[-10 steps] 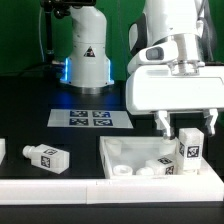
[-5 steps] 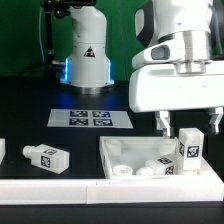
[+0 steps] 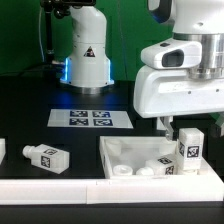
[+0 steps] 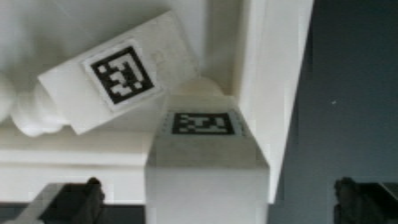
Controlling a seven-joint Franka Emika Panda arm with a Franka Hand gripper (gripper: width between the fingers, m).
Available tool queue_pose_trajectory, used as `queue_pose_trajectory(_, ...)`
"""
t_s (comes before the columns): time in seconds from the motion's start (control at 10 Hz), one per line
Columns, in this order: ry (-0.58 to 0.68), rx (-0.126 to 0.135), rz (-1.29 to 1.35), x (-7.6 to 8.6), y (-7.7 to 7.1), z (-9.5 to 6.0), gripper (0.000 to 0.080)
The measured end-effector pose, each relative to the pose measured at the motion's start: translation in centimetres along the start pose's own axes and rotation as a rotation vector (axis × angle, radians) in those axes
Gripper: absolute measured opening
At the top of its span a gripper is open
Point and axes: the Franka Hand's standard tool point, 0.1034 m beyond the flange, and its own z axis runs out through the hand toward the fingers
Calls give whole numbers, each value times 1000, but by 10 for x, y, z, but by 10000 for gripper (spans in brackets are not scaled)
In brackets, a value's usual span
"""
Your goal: Assemble one leg
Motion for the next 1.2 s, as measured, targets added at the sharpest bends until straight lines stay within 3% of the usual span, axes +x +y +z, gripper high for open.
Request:
queue_pose_trajectory(0.2, 6, 1, 24, 1, 0, 0, 639)
queue_pose_trajectory(0.4, 5, 1, 61, 1, 0, 0, 291)
queue_pose_trajectory(0.7, 9, 2, 268, 1, 0, 0, 288)
queue_pose_trajectory(1.2, 32, 9, 958, 0, -2, 1, 288)
